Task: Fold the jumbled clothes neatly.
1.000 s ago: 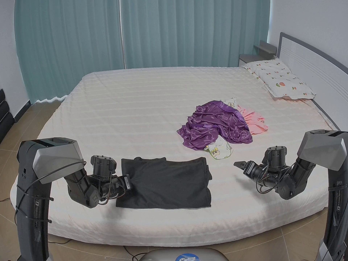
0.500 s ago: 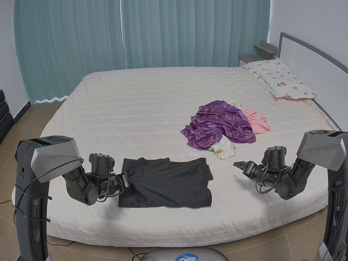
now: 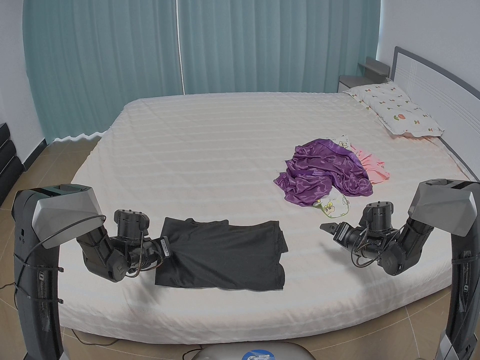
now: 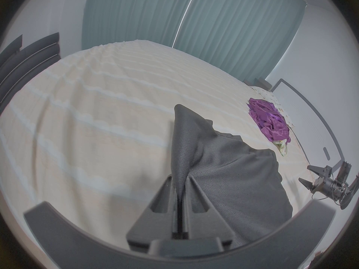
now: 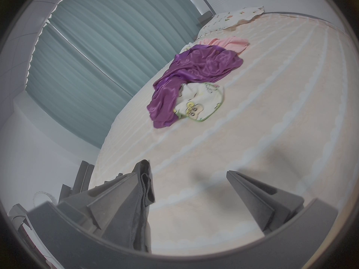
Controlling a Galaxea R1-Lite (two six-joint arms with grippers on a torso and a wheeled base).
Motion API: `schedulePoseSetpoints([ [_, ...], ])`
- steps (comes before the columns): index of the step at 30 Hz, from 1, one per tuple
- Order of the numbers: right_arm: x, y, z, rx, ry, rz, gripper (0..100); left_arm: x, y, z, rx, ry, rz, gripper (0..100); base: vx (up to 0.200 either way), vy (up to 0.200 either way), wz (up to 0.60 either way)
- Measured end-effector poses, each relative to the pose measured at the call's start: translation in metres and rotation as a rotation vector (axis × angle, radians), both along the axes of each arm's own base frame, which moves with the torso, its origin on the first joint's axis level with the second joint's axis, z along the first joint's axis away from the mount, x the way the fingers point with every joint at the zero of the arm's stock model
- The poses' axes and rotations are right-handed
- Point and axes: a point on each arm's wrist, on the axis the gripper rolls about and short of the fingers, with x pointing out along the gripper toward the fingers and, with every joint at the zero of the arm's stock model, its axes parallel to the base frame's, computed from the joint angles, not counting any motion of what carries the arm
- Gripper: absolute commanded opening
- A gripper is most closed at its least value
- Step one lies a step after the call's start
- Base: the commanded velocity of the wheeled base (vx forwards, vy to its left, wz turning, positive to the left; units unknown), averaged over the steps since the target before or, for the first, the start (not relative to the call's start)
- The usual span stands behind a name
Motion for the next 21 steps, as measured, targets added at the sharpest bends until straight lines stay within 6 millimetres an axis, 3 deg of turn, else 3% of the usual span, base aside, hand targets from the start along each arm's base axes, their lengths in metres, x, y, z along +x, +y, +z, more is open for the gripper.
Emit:
schedulePoseSetpoints([
  [7, 0.0, 0.002, -0.001, -0.001, 0.0, 0.005, 100, -0.006, 0.009, -0.001, 0.003, 0.019, 0.02, 0, 0.0, 0.2, 0.0],
  [17, -0.001, 0.01, -0.003, -0.004, 0.002, 0.029, 100, -0.017, 0.012, -0.006, -0.019, 0.063, 0.058, 0, 0.0, 0.0, 0.0],
  [18, -0.001, 0.013, -0.003, -0.004, 0.003, 0.037, 100, -0.018, 0.011, -0.006, -0.022, 0.067, 0.06, 100, 0.0, 0.0, 0.0],
  [21, -0.002, 0.022, -0.003, -0.005, 0.002, 0.06, 100, -0.019, 0.011, -0.007, -0.038, 0.075, 0.073, 100, 0.0, 0.0, 0.0],
])
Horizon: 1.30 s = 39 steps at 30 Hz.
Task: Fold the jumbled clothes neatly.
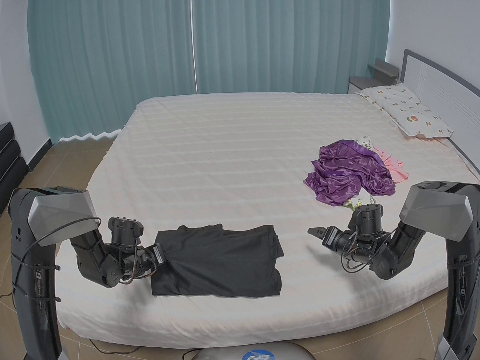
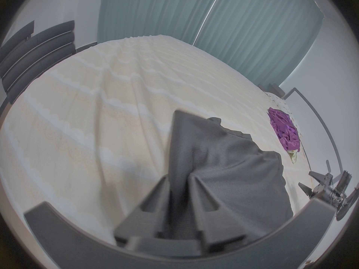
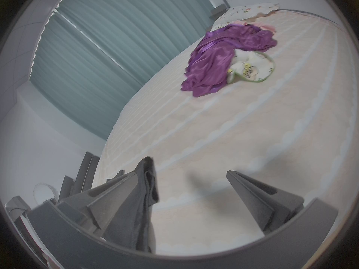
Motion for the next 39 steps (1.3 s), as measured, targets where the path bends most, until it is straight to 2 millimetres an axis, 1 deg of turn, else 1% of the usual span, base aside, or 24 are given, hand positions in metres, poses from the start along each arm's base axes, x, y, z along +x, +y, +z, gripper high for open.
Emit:
schedulePoseSetpoints([
  [4, -0.002, 0.01, -0.001, -0.001, 0.001, 0.026, 100, -0.003, 0.0, -0.001, -0.011, 0.014, 0.014, 100, 0.0, 0.0, 0.0],
  [6, -0.006, 0.022, -0.004, -0.003, 0.007, 0.059, 100, -0.006, 0.001, -0.001, -0.032, 0.027, 0.049, 100, 0.0, 0.0, 0.0],
  [10, -0.012, 0.037, -0.01, -0.011, 0.023, 0.103, 100, -0.016, 0.003, 0.002, -0.082, 0.052, 0.12, 100, 0.0, 0.0, 0.0],
  [14, -0.02, 0.051, -0.019, -0.03, 0.046, 0.175, 100, -0.027, 0.01, 0.011, -0.124, 0.044, 0.151, 100, 0.0, 0.0, 0.0],
  [17, -0.025, 0.058, -0.025, -0.062, 0.055, 0.248, 100, -0.031, 0.017, 0.018, -0.149, -0.006, 0.163, 100, 0.0, 0.0, 0.0],
  [20, -0.031, 0.064, -0.031, -0.095, 0.059, 0.337, 100, -0.035, 0.024, 0.021, -0.16, -0.028, 0.178, 100, 0.0, 0.0, 0.0],
  [23, -0.037, 0.072, -0.035, -0.1, 0.064, 0.409, 100, -0.038, 0.027, 0.019, -0.161, -0.024, 0.186, 100, 0.0, 0.0, 0.0],
  [31, -0.047, 0.088, -0.039, -0.094, 0.064, 0.484, 100, -0.037, 0.028, 0.013, -0.155, -0.012, 0.193, 100, 0.0, 0.0, 0.0],
  [32, -0.048, 0.089, -0.04, -0.096, 0.065, 0.488, 0, -0.037, 0.028, 0.013, -0.154, -0.012, 0.193, 100, 0.0, 0.0, 0.0],
  [39, -0.054, 0.09, -0.043, -0.163, 0.054, 0.546, 0, -0.037, 0.028, 0.011, -0.151, -0.008, 0.196, 100, 0.0, 0.0, 0.0],
])
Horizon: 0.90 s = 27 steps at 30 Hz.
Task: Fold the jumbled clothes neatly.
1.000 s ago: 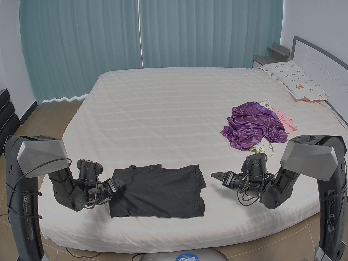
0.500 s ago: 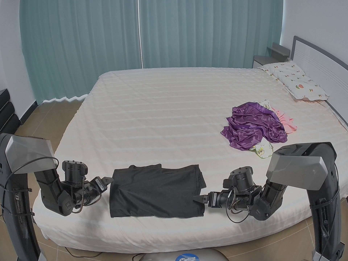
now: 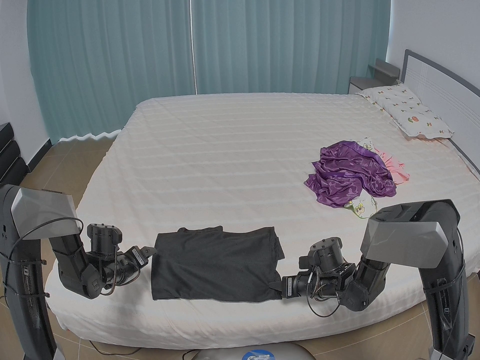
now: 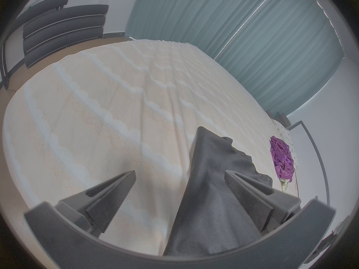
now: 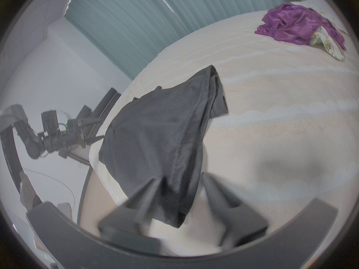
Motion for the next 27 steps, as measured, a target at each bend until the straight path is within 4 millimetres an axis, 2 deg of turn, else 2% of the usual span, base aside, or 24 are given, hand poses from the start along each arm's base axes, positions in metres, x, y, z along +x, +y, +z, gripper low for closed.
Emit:
schedulePoseSetpoints([
  [10, -0.012, -0.006, -0.004, -0.049, 0.015, 0.025, 0, 0.001, 0.0, -0.004, 0.004, 0.006, 0.002, 100, 0.0, 0.0, 0.0],
  [11, -0.012, -0.006, -0.004, -0.049, 0.014, 0.024, 100, 0.002, 0.0, -0.004, 0.004, 0.007, 0.002, 100, 0.0, 0.0, 0.0],
  [21, -0.009, -0.008, 0.004, -0.023, -0.017, 0.014, 100, 0.002, 0.0, -0.006, 0.005, 0.011, 0.002, 100, 0.0, 0.0, 0.0],
  [27, 0.011, -0.023, 0.024, 0.035, -0.054, -0.087, 100, 0.002, 0.0, -0.007, 0.006, 0.014, 0.003, 100, 0.0, 0.0, 0.0],
])
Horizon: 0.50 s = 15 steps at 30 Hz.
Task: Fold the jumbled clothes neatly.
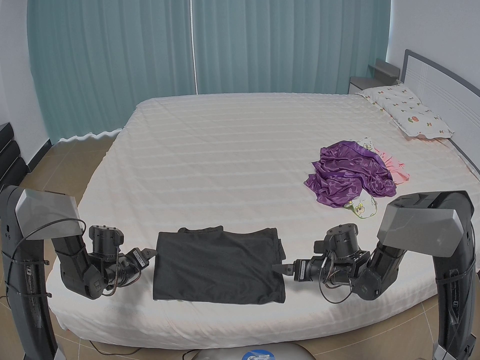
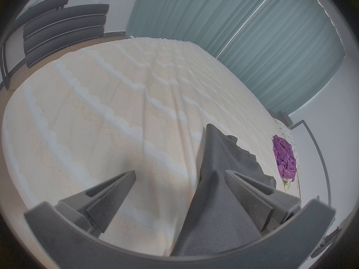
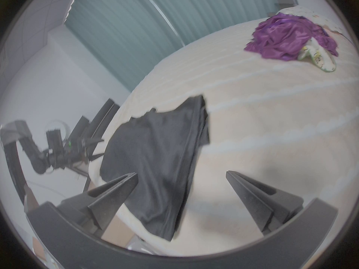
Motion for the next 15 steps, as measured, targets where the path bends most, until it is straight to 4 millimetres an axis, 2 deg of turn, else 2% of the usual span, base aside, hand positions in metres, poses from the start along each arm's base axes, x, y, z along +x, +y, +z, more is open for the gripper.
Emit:
schedulePoseSetpoints([
  [7, 0.036, -0.003, 0.015, 0.059, -0.009, -0.146, 100, -0.001, 0.0, -0.001, 0.0, 0.004, 0.0, 100, 0.0, 0.0, 0.0],
  [15, 0.081, 0.015, 0.022, 0.095, -0.006, -0.24, 100, -0.002, 0.0, -0.002, -0.003, 0.011, 0.006, 100, 0.0, 0.0, 0.0],
])
